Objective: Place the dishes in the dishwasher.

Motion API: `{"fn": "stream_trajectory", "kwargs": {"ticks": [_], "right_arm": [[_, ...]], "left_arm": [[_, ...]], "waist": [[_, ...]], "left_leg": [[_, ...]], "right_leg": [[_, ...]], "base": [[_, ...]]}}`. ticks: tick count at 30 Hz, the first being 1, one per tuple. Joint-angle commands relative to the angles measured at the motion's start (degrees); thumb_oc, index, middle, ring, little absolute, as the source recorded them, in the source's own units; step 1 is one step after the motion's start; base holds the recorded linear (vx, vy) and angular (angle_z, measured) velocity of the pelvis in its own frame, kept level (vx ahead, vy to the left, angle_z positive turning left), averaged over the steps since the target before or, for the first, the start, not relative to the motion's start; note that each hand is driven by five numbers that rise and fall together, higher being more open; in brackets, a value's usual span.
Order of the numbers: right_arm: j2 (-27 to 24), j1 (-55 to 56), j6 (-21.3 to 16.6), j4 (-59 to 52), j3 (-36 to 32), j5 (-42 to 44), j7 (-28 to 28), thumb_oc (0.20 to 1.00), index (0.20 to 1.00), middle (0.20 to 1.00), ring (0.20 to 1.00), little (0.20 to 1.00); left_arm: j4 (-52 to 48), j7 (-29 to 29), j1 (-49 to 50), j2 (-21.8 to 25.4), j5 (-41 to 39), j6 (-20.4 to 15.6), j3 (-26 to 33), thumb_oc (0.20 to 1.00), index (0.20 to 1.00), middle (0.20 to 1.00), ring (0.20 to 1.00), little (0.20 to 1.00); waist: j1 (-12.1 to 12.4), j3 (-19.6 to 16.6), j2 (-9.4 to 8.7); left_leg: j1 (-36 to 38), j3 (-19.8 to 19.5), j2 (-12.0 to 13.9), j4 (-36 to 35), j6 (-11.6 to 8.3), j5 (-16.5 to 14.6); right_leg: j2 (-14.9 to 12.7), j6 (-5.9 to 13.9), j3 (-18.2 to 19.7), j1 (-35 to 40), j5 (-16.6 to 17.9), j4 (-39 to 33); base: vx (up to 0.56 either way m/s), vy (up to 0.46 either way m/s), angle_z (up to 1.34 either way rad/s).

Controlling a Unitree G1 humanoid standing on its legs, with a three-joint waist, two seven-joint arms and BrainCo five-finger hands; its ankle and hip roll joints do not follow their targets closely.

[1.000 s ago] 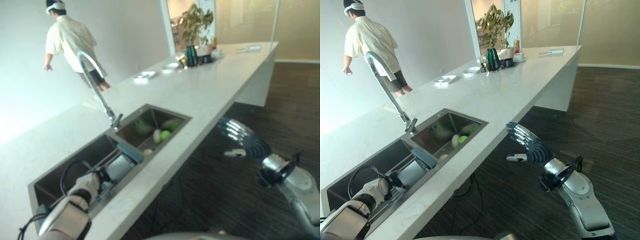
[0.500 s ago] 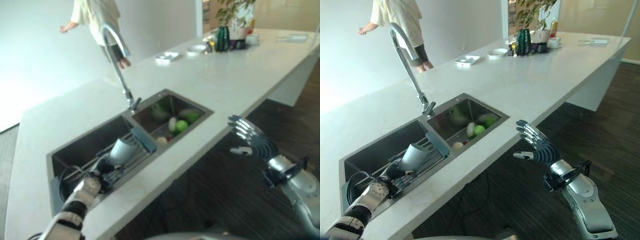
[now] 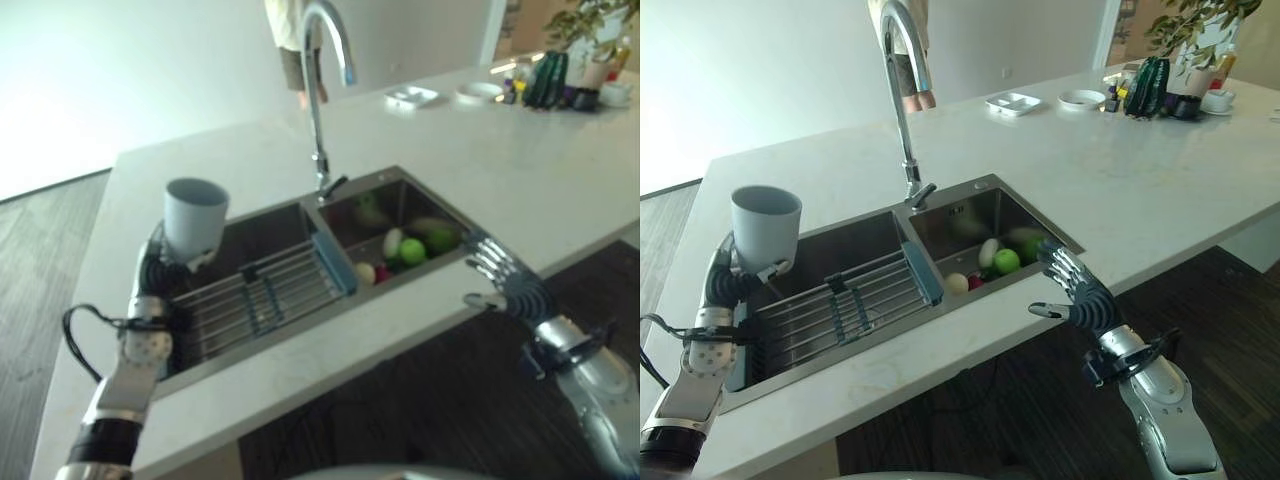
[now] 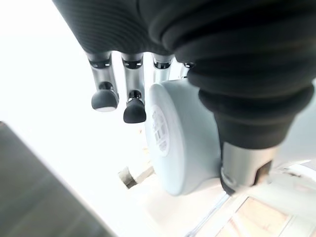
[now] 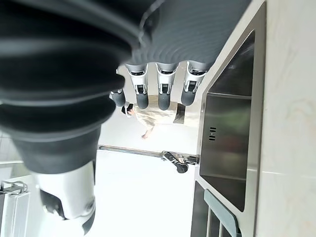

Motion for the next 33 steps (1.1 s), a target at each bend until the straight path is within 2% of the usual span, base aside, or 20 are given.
{"fn": "stream_trajectory", "kwargs": {"ticks": [1,8,10,12,14,15,17,18,19,20,21,22,23,25,28,29,30,31,32,33], "right_arm": [[1.57,-3.93,-3.04,-4.16,-0.79,-1.46,-2.02,1.0,1.0,1.0,1.0,1.0],[1.52,-4.0,-5.44,-7.37,-3.09,-2.12,-4.45,1.0,1.0,1.0,1.0,1.0],[1.3,-3.14,-6.67,-8.98,-5.38,-0.39,-4.5,1.0,1.0,1.0,1.0,1.0],[1.6,-2.27,-7.27,-9.91,-6.31,0.55,-4.39,1.0,1.0,1.0,1.0,1.0],[2.58,-1.04,-8.03,-11.52,-7.13,0.78,-4.41,1.0,1.0,1.0,1.0,1.0],[2.67,-0.92,-8.01,-11.66,-7.14,0.75,-4.3,1.0,1.0,1.0,1.0,1.0],[2.29,-0.59,-7.26,-12.95,-7.13,-0.25,-6.12,1.0,1.0,1.0,1.0,1.0],[1.8,-0.84,-7.41,-12.92,-6.93,-0.32,-6.79,1.0,1.0,1.0,1.0,1.0],[-0.08,-3.41,-8.45,-11.15,-6.9,-1.75,-8.07,1.0,1.0,1.0,1.0,1.0],[-0.41,-3.86,-8.78,-10.87,-7.06,-1.82,-8.23,1.0,1.0,1.0,1.0,1.0],[-1.34,-4.57,-10.34,-10.16,-7.91,-0.99,-8.14,1.0,1.0,1.0,1.0,1.0],[-1.6,-4.46,-11.33,-9.83,-8.59,-0.52,-8.4,1.0,1.0,1.0,1.0,1.0],[-1.7,-3.97,-12.78,-9.51,-9.82,0.04,-8.88,1.0,1.0,1.0,1.0,1.0],[-1.18,-3.46,-14.52,-8.65,-11.48,-0.02,-8.64,1.0,1.0,1.0,1.0,1.0],[-1.31,-4.6,-15.35,-7.75,-11.85,-2.34,-9.27,1.0,1.0,1.0,1.0,1.0],[-1.04,-5.28,-14.43,-7.66,-11.78,-2.18,-11.18,1.0,1.0,1.0,1.0,1.0],[-0.72,-5.6,-14.14,-7.21,-11.77,-2.12,-12.4,1.0,1.0,1.0,1.0,1.0],[-0.63,-5.69,-14.15,-7.11,-11.75,-1.87,-12.47,1.0,1.0,1.0,1.0,1.0],[-0.08,-6.18,-14.05,-6.51,-11.47,-2.21,-13.88,1.0,1.0,1.0,1.0,1.0],[1.11,-7.23,-14.6,-5.85,-10.58,-3.1,-15.22,1.0,1.0,1.0,1.0,1.0]], "left_arm": [[-3.8,0.63,-5.71,4.18,-4.99,-5.35,4.05,0.2,0.2,0.2,0.2,0.2],[-17.99,-2.86,-0.91,1.76,-9.57,-7.87,8.42,0.2,0.2,0.2,0.2,0.2],[-23.11,-6.25,2.23,-0.57,-13.84,-8.44,10.41,0.2,0.2,0.2,0.2,0.2],[-25.99,-7.88,4.31,-2.53,-16.13,-8.21,11.51,0.2,0.2,0.2,0.2,0.2],[-29.67,-10.28,7.85,-6.04,-18.96,-9.44,12.91,0.2,0.2,0.2,0.2,0.2],[-29.96,-10.59,8.11,-6.27,-19.25,-9.36,13.07,0.2,0.2,0.2,0.2,0.2],[-33.04,-12.15,9.79,-7.52,-19.38,-10.13,12.14,0.2,0.2,0.2,0.2,0.2],[-33.17,-11.95,9.39,-7.24,-19.59,-10.44,11.54,0.2,0.2,0.2,0.2,0.2],[-31.79,-11.65,6.68,-5.67,-22.75,-11.9,9.91,0.2,0.2,0.2,0.2,0.2],[-31.55,-11.54,6.17,-5.41,-23.2,-12.21,9.83,0.2,0.2,0.2,0.2,0.2],[-31.06,-10.99,5.07,-4.84,-23.72,-13.14,9.73,0.2,0.2,0.2,0.2,0.2],[-31.28,-11.44,4.7,-4.82,-24.45,-13.44,9.62,0.2,0.2,0.2,0.2,0.2],[-31.84,-12.57,4.41,-5.17,-24.97,-13.87,9.53,0.2,0.2,0.2,0.2,0.2],[-32.29,-14.15,3.76,-5.96,-25.19,-14.29,9.28,0.2,0.2,0.2,0.2,0.2],[-30.93,-16.17,2.08,-6.54,-26.81,-14.52,8.0,0.2,0.2,0.2,0.2,0.2],[-30.44,-17.0,1.38,-6.59,-27.18,-14.74,7.08,0.2,0.2,0.2,0.2,0.2],[-30.14,-17.86,1.29,-6.55,-27.9,-15.06,6.75,0.2,0.2,0.2,0.2,0.2],[-30.04,-17.79,1.29,-6.58,-28.13,-15.13,6.7,0.2,0.2,0.2,0.2,0.2],[-29.87,-18.91,1.04,-6.62,-29.88,-15.31,6.3,0.2,0.2,0.2,0.2,0.2],[-29.94,-20.11,0.97,-6.82,-30.88,-15.27,6.21,0.2,0.2,0.2,0.2,0.2]], "waist": [[0.22,-0.58,-0.98],[2.54,-0.9,-1.32],[4.03,-0.77,-1.57],[5.0,-0.63,-1.72],[6.72,0.31,-1.89],[6.74,0.18,-1.78],[7.89,1.27,-1.17],[7.95,1.67,-1.0],[7.49,2.62,-0.65],[7.18,2.7,-0.73],[6.37,2.85,-1.28],[6.02,2.93,-1.78],[5.37,2.88,-2.46],[3.98,2.54,-2.59],[2.7,1.85,-1.4],[2.55,1.13,-1.14],[2.6,0.78,-0.79],[2.61,0.78,-0.78],[2.97,0.73,-0.64],[3.68,0.93,-0.68]], "left_leg": [[-1.06,-3.86,-1.49,0.47,1.18,-0.23],[-1.52,-5.02,1.26,0.47,-0.66,1.25],[-2.22,-5.67,2.75,0.75,-1.96,2.64],[-3.02,-6.49,3.31,1.23,-2.6,3.5],[-5.16,-8.36,3.8,2.38,-3.16,4.97],[-5.0,-8.66,3.91,2.17,-3.27,4.61],[-7.17,-8.89,5.29,0.75,-4.14,7.52],[-8.21,-7.94,5.85,0.5,-4.51,8.29],[-9.75,-3.86,6.48,0.78,-5.02,9.28],[-9.41,-2.66,6.36,1.11,-4.95,9.19],[-8.43,-0.02,5.56,3.32,-4.49,8.34],[-8.21,0.82,5.31,6.81,-4.21,8.14],[-7.72,1.96,5.6,11.47,-4.11,7.78],[-5.37,4.65,7.75,14.5,-4.68,7.82],[0.44,9.31,10.14,8.38,-6.32,8.37],[2.81,13.04,10.13,3.04,-6.79,8.29],[3.92,13.06,10.4,1.2,-7.49,8.26],[3.91,13.54,10.53,1.11,-7.54,8.55],[3.98,14.06,10.55,0.94,-7.7,7.3],[3.63,13.51,9.43,0.68,-7.23,4.91]], "right_leg": [[-0.19,1.58,-0.95,2.07,-3.36,0.4],[1.25,0.06,-2.74,2.64,-4.75,0.4],[1.78,-0.6,-4.02,2.63,-5.08,0.4],[1.91,-0.95,-4.85,2.52,-5.08,0.4],[2.03,-1.53,-5.2,2.0,-4.61,0.4],[2.12,-1.46,-5.15,2.15,-5.15,0.4],[2.22,-1.43,-6.01,1.87,-5.25,0.4],[2.24,-1.3,-6.63,2.01,-5.52,0.4],[1.61,-0.99,-9.56,1.51,-5.55,0.4],[1.39,-0.99,-10.14,1.29,-5.41,0.4],[0.64,-1.16,-11.32,0.57,-4.75,0.4],[0.1,-1.38,-11.98,0.02,-4.11,0.4],[-0.62,-1.7,-13.37,-0.76,-3.03,0.4],[-1.34,-2.02,-16.65,-1.34,-1.55,0.4],[-2.21,-1.14,-22.55,-1.07,-0.48,0.4],[-3.71,0.09,-25.77,-1.35,0.89,0.4],[-4.31,1.34,-25.44,-1.26,0.75,0.52],[-4.49,1.37,-25.89,-1.34,1.14,0.47],[-5.52,2.53,-26.89,-1.31,1.93,0.6],[-7.27,4.14,-28.0,-1.74,3.65,0.71]], "base": [[0.04,-0.108,0.16],[0.04,-0.165,0.23],[0.06,-0.261,0.27],[0.04,-0.223,0.4],[0.02,-0.173,0.3],[0.02,-0.077,0.29],[-0.09,-0.016,0.55],[-0.33,0.048,1.19],[-0.33,0.067,1.53],[-0.48,0.151,1.74],[-0.35,0.148,1.38],[-0.45,0.186,1.04],[-0.35,0.14,0.95],[-0.37,0.241,1.04],[-0.32,0.431,1.29],[-0.25,0.487,1.41],[-0.22,0.417,1.35],[-0.12,0.323,1.71],[-0.21,0.421,1.67],[-0.23,0.532,1.36]]}}
